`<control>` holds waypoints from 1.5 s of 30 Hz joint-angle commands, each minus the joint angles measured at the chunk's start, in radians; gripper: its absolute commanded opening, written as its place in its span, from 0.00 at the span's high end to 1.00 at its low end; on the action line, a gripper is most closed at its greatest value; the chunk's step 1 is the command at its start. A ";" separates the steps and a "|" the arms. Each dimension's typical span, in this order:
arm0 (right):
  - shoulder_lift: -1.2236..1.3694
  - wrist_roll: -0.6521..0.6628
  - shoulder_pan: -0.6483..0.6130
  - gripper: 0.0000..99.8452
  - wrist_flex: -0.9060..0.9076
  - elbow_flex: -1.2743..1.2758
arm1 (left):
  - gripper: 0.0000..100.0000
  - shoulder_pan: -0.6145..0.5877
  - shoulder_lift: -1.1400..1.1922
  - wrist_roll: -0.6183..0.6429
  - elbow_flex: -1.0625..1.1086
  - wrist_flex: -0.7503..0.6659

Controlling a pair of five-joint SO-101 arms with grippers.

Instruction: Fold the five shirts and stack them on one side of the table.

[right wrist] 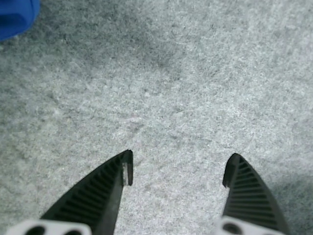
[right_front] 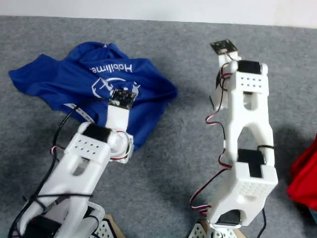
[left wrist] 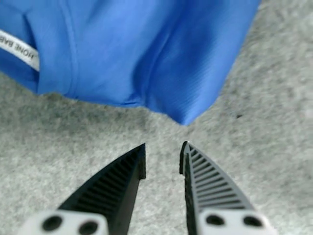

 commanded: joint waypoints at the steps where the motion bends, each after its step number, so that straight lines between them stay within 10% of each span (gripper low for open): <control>1: -0.120 -0.012 0.007 0.70 -0.074 0.082 | 0.86 0.015 0.113 0.023 -0.097 -0.009; 25: -0.361 -0.011 0.005 0.70 -0.352 0.504 | 0.87 0.071 0.536 0.023 -0.326 -0.086; 30: -0.358 -0.012 0.005 0.70 -0.352 0.506 | 1.00 0.116 0.599 0.021 -0.331 -0.120; 45: -0.352 -0.012 -0.008 0.70 -0.403 0.559 | 0.99 0.079 0.236 0.023 -0.326 0.144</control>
